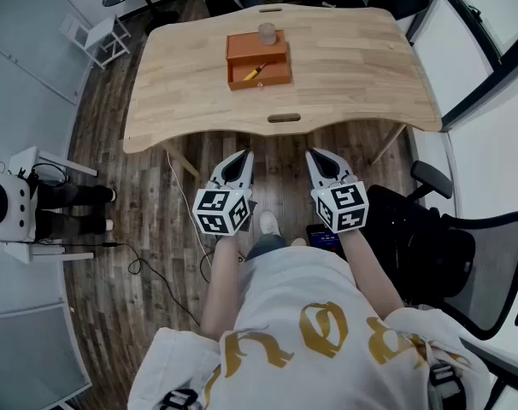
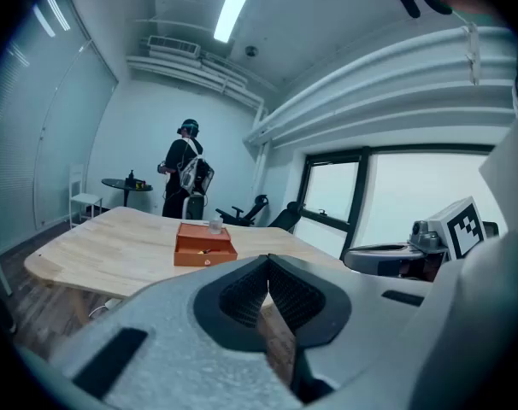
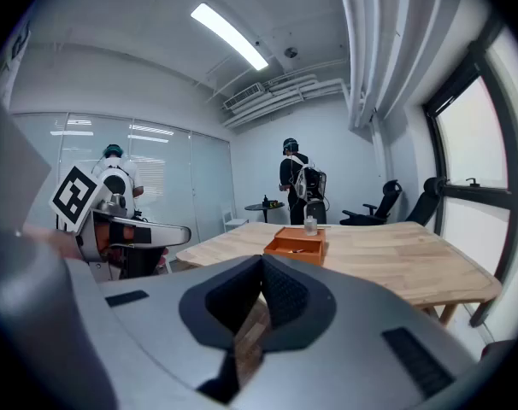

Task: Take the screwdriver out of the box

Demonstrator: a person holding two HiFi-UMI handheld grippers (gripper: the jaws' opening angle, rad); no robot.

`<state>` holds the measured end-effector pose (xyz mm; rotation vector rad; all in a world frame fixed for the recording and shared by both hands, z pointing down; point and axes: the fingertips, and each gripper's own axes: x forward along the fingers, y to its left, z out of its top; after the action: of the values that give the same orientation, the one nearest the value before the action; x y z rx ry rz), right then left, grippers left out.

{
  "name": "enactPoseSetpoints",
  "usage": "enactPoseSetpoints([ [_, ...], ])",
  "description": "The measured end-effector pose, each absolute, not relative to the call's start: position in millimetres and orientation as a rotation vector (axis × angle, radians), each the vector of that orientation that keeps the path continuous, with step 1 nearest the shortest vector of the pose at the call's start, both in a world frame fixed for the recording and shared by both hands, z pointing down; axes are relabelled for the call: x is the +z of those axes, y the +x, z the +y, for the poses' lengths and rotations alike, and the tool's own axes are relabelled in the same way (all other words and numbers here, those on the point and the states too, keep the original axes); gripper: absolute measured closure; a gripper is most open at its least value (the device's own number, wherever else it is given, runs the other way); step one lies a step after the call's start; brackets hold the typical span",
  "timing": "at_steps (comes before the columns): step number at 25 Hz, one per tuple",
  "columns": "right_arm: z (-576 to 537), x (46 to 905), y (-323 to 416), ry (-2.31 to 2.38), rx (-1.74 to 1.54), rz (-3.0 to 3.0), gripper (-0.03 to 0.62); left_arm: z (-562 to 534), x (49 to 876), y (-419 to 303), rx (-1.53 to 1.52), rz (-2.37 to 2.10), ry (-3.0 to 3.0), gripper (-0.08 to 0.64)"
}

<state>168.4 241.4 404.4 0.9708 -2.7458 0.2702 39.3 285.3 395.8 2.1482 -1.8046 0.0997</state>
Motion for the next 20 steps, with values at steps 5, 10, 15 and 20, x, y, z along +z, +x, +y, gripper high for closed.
enactPoseSetpoints([
  [5,246,403,172,0.977,0.266,-2.747,0.581,292,394,42,0.091,-1.798,2.141,0.551],
  [10,249,407,175,0.95,0.313,-2.751,0.581,293,394,50,0.058,-1.738,2.15,0.551],
  [15,242,411,174,0.949,0.419,-2.772,0.581,287,397,55,0.064,-1.707,2.174,0.551],
  [20,222,418,169,0.951,0.426,-2.761,0.581,270,407,42,0.1,-1.732,2.146,0.551],
])
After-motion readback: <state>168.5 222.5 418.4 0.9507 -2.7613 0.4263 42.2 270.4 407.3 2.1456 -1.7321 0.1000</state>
